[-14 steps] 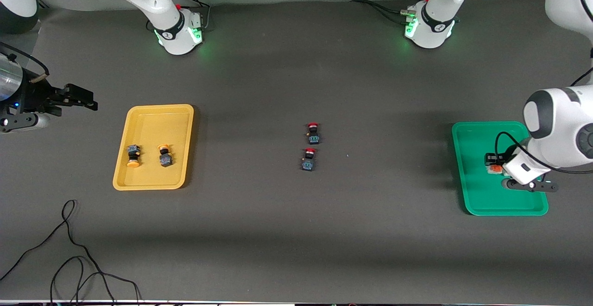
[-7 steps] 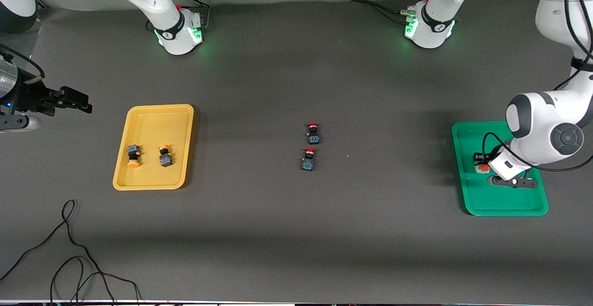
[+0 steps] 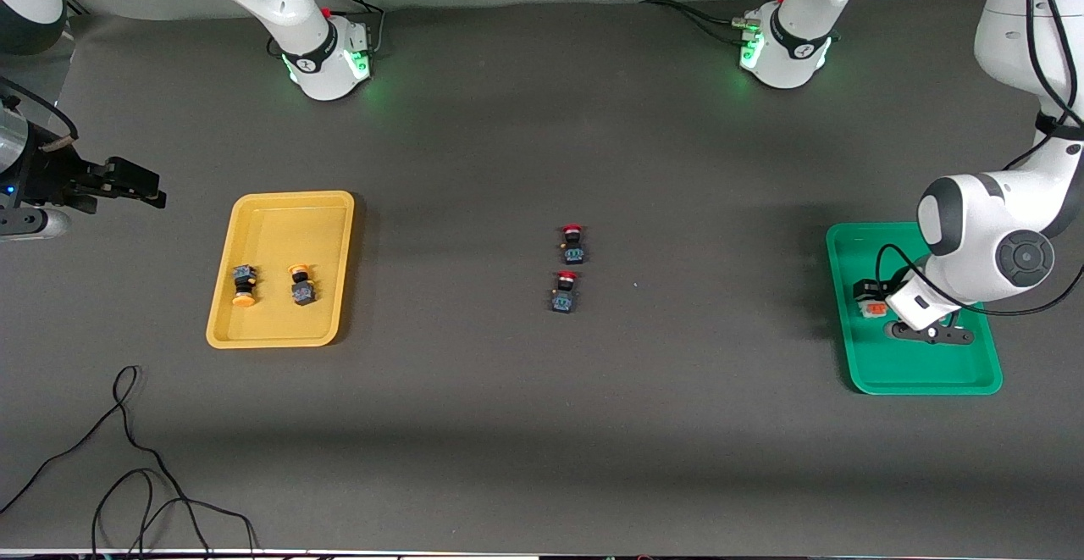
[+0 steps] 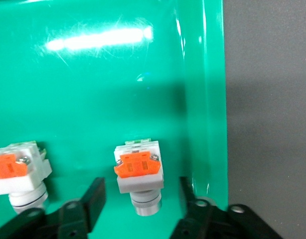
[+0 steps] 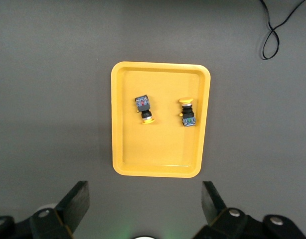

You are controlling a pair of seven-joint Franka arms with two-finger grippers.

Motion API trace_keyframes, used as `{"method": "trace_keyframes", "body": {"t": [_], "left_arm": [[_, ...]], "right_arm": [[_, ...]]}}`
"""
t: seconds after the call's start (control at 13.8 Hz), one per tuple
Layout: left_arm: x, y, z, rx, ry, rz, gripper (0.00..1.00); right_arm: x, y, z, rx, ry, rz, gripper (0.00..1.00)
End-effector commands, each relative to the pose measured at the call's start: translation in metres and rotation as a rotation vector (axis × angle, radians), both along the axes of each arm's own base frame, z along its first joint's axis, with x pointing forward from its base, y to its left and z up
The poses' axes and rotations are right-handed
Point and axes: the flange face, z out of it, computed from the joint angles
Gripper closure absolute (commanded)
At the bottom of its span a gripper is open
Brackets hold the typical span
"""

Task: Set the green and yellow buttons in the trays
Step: 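Open the left gripper and lift it off the white button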

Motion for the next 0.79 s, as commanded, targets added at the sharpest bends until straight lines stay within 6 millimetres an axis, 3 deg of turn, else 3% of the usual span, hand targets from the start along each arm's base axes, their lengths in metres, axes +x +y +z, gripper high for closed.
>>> {"method": "trace_keyframes", "body": {"t": [0.0,0.22,0.72], "left_arm": [[0.001,0.003,0.033,0.014,-0.025,-0.020,0.01],[0.012,0.006,0.105,0.031,0.004,-0.011,0.01],[0.015,0.003,0.317,0.028,0.171,0.033,0.01]], "right_arm": [[0.004,0.000,0.003,-0.016,-0.001,-0.022,0.00],[0.003,0.000,0.004,-0.013,0.002,-0.030,0.00],[0.000,-0.004,0.006,-0.013,0.008,-0.040,0.00]]}}
